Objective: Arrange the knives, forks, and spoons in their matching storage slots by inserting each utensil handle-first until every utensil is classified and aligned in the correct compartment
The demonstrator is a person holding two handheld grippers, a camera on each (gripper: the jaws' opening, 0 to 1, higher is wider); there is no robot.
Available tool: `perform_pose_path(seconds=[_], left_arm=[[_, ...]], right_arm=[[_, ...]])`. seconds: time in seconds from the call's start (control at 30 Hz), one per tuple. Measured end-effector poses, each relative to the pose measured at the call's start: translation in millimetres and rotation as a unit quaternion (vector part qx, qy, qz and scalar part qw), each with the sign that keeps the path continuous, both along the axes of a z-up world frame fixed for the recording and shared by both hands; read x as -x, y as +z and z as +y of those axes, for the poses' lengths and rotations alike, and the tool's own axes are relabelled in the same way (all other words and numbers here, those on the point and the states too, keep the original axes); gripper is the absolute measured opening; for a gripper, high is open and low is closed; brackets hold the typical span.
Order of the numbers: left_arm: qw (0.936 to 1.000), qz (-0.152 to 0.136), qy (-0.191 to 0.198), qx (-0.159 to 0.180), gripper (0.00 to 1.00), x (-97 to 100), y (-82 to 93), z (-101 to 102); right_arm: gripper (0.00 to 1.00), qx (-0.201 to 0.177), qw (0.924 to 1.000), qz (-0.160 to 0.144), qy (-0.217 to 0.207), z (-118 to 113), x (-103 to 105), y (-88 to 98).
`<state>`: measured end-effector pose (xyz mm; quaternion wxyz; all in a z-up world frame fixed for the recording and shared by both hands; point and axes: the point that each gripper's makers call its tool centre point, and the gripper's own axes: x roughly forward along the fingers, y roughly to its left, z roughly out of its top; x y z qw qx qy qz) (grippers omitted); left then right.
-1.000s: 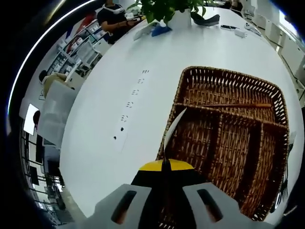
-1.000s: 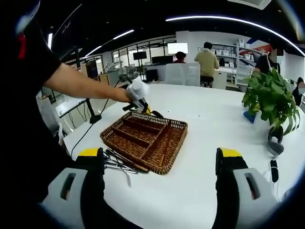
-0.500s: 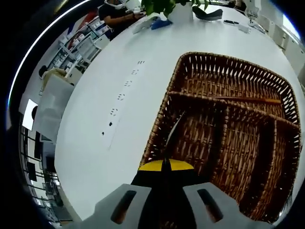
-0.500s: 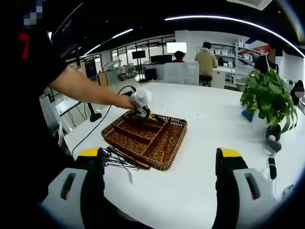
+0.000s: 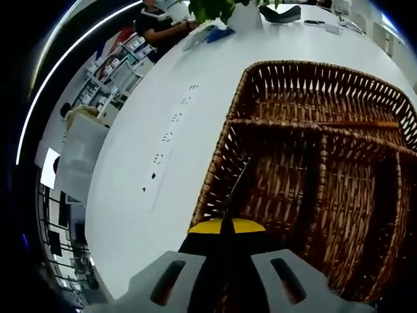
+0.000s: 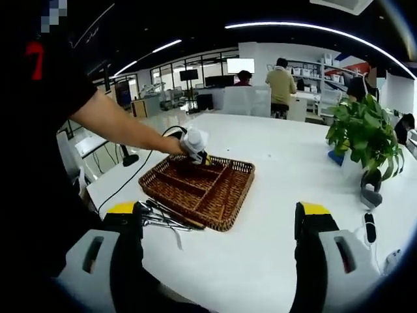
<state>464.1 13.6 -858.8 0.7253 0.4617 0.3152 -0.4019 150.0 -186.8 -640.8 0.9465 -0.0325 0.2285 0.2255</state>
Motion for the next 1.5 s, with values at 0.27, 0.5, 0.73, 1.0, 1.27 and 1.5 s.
perform_pose_path(seconds=[0.27,0.5,0.73,1.0,1.27,1.5], left_arm=[[0.9999,0.005,-0.012,-0.003,0.03,1.1,0.3,-1],[0.9991,0.027,-0.025,0.021,0.21,13.6,9.1,-3],[0.99,0.038,0.03,0.132,0.3,17.1,41.0,-2],[0.9482,0.05,0.102,0.297,0.86,29.4,94.3,9],[0.9153,0.008,0.119,0.385,1.0,77.2,163.8,58],[0.9014,-0.025,0.153,0.404,1.0,120.6,201.8,112]], right_arm=[[1.0,0.001,1.0,0.0,0.002,1,2,-0.9],[1.0,-0.003,1.0,-0.004,0.003,3,0,2.4],[1.0,-0.01,0.9999,-0.005,0.011,7,-5,3.5],[1.0,0.015,0.9995,-0.002,0.028,7,-15,-1.3],[1.0,0.004,0.9984,-0.006,0.056,22,-35,-2.0],[1.0,0.009,0.9968,-0.007,0.079,30,-47,-3.1]])
